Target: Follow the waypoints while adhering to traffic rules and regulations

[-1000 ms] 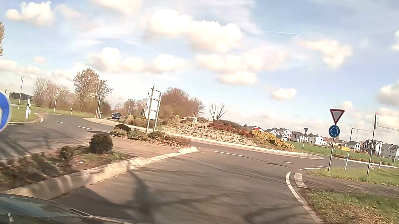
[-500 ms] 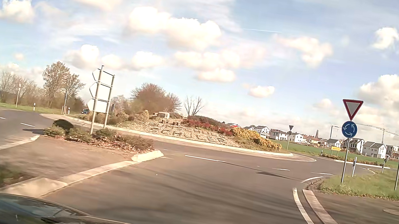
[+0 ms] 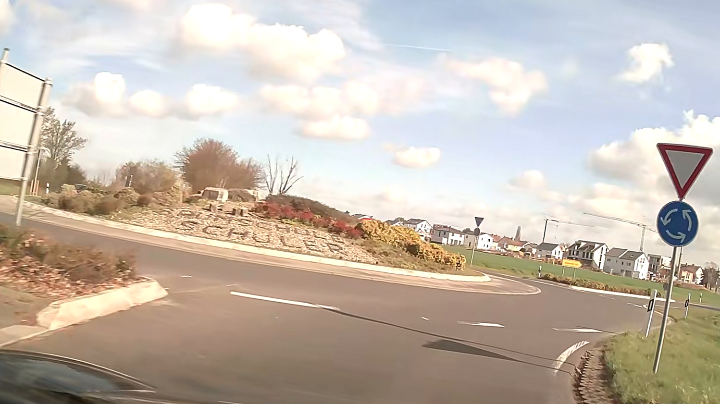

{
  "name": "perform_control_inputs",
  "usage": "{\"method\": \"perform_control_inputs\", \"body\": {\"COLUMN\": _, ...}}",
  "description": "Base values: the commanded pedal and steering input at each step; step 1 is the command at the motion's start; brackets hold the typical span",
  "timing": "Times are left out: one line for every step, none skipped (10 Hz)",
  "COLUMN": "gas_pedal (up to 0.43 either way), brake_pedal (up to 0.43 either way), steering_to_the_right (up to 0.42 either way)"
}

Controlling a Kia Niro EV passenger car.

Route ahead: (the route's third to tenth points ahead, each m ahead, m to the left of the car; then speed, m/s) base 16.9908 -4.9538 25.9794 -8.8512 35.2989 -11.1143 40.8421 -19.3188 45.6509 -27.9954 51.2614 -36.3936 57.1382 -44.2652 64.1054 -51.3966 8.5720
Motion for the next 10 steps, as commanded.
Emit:
{"method": "perform_control_inputs", "body": {"gas_pedal": 0.098, "brake_pedal": 0.0, "steering_to_the_right": 0.126}}
{"method": "perform_control_inputs", "body": {"gas_pedal": 0.098, "brake_pedal": 0.0, "steering_to_the_right": 0.131}}
{"method": "perform_control_inputs", "body": {"gas_pedal": 0.11, "brake_pedal": 0.0, "steering_to_the_right": 0.133}}
{"method": "perform_control_inputs", "body": {"gas_pedal": 0.118, "brake_pedal": 0.0, "steering_to_the_right": 0.134}}
{"method": "perform_control_inputs", "body": {"gas_pedal": 0.13, "brake_pedal": 0.0, "steering_to_the_right": 0.136}}
{"method": "perform_control_inputs", "body": {"gas_pedal": 0.13, "brake_pedal": 0.0, "steering_to_the_right": 0.139}}
{"method": "perform_control_inputs", "body": {"gas_pedal": 0.13, "brake_pedal": 0.0, "steering_to_the_right": 0.14}}
{"method": "perform_control_inputs", "body": {"gas_pedal": 0.13, "brake_pedal": 0.0, "steering_to_the_right": 0.14}}
{"method": "perform_control_inputs", "body": {"gas_pedal": 0.13, "brake_pedal": 0.0, "steering_to_the_right": 0.139}}
{"method": "perform_control_inputs", "body": {"gas_pedal": 0.13, "brake_pedal": 0.0, "steering_to_the_right": 0.136}}
